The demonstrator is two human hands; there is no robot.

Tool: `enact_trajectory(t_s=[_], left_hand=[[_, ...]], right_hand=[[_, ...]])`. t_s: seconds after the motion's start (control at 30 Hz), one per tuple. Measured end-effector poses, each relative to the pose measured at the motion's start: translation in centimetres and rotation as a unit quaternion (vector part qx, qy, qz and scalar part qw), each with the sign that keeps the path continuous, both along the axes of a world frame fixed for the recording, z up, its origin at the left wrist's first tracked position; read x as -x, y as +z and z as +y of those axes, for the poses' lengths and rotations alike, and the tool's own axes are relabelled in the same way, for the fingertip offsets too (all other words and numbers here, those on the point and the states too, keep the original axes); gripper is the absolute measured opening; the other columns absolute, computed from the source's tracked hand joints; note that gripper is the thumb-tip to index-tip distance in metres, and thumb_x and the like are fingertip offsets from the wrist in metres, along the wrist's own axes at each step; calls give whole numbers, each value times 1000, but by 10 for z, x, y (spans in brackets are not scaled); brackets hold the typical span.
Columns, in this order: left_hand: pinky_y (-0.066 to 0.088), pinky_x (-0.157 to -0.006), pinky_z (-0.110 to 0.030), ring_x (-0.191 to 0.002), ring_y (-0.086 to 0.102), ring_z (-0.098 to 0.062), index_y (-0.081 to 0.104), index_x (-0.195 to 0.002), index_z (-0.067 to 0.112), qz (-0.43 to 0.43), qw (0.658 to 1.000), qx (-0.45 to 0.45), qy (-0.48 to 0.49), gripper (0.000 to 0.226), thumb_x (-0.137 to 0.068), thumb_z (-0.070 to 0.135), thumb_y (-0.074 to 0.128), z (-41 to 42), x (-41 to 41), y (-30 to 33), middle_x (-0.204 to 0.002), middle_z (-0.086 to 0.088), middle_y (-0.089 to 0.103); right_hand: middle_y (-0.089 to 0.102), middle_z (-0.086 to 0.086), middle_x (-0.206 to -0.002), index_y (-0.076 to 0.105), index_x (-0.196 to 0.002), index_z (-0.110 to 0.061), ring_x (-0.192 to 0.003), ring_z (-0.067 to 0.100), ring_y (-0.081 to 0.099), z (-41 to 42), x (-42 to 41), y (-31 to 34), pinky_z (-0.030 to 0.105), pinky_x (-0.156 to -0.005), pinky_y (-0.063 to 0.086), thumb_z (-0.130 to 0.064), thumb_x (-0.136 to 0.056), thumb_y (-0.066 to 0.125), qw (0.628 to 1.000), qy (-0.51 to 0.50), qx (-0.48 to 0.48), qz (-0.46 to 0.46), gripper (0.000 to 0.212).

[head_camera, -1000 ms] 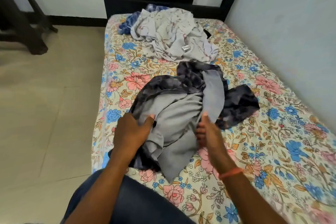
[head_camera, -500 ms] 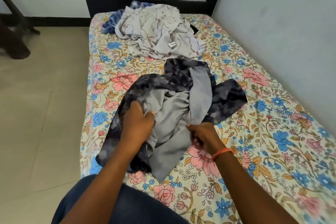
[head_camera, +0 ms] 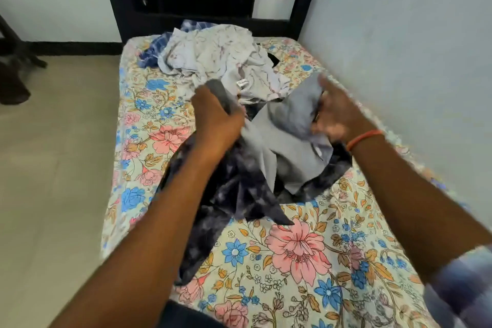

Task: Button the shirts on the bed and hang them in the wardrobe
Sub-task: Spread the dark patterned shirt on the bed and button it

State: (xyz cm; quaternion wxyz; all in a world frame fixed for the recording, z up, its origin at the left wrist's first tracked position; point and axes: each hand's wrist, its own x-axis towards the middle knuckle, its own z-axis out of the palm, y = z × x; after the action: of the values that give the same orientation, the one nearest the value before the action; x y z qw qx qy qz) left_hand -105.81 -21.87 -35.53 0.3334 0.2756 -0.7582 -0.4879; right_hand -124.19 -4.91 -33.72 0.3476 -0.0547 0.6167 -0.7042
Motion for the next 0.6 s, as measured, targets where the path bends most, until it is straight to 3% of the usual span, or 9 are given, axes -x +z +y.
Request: enact_trajectory(t_s=[0.07, 0.1, 0.13, 0.17, 0.33, 0.4, 0.47, 0.53, 0.6], left_hand=[[41, -103, -44, -124, 42, -33, 38, -135, 0, -117, 991, 44, -44, 69, -76, 14, 71, 24, -13, -49, -132, -20, 42], [37, -107, -49, -130, 36, -38, 28, -142, 0, -151, 987, 39, -36, 82, -76, 18, 72, 37, -23, -72, -139, -21, 36], [37, -106, -52, -130, 35, -38, 25, -144, 3, -173, 984, 26, -12, 85, -77, 24, 73, 50, -35, -93, -140, -19, 35], [40, -103, -52, -127, 38, -37, 27, -143, 8, -191, 981, 9, 18, 83, -79, 33, 73, 65, -49, -107, -137, -15, 37], [36, -95, -47, -115, 41, -25, 46, -120, 21, -244, 966, 19, 84, 62, -79, 63, 63, 117, -69, -137, -120, 1, 44], [34, -93, -48, -113, 38, -26, 50, -118, 22, -242, 965, 42, 95, 59, -79, 65, 61, 125, -60, -132, -120, -1, 43], [32, -90, -46, -111, 36, -25, 55, -112, 24, -226, 966, 67, 104, 45, -83, 58, 61, 125, -49, -123, -118, -1, 44], [29, -86, -42, -107, 36, -23, 60, -99, 26, -212, 968, 87, 106, 24, -88, 48, 61, 116, -37, -109, -112, 3, 49], [32, -80, -38, -99, 44, -19, 62, -88, 26, -156, 980, 86, 91, 14, -92, 38, 58, 103, -33, -91, -100, 7, 58]], right_hand=[[70, 9, -76, 69, -90, -10, -74, 27, 69, 3, -28, -59, 32, -62, 51, -56, -84, 68, 963, 74, -226, 126, 47], [62, 5, -65, 63, -76, -11, -61, 20, 61, 10, -39, -84, 29, -57, 43, -51, -85, 70, 909, 97, -324, 243, 42], [51, -1, -58, 54, -68, -15, -54, 12, 49, 17, -47, -106, 28, -53, 35, -44, -88, 70, 846, 104, -382, 357, 39], [43, -7, -56, 47, -63, -19, -52, 5, 40, 24, -52, -122, 26, -50, 30, -36, -91, 68, 808, 107, -402, 417, 39], [30, -4, -49, 26, -53, -22, -46, 14, 31, 47, -51, -135, 31, -50, 17, -39, -88, 67, 742, 6, -429, 515, 56], [28, -5, -48, 26, -53, -22, -45, 16, 31, 47, -51, -112, 32, -49, 21, -39, -81, 69, 715, -60, -409, 563, 54], [28, -3, -47, 29, -52, -20, -44, 18, 31, 46, -64, -88, 32, -47, 24, -30, -77, 71, 693, -83, -330, 635, 50], [31, -4, -50, 34, -55, -18, -46, 16, 32, 43, -84, -77, 32, -47, 26, -23, -80, 74, 696, -6, -245, 675, 47], [38, -5, -53, 41, -58, -17, -48, 13, 37, 43, -103, -80, 30, -48, 29, -28, -83, 73, 682, 112, -219, 688, 43]])
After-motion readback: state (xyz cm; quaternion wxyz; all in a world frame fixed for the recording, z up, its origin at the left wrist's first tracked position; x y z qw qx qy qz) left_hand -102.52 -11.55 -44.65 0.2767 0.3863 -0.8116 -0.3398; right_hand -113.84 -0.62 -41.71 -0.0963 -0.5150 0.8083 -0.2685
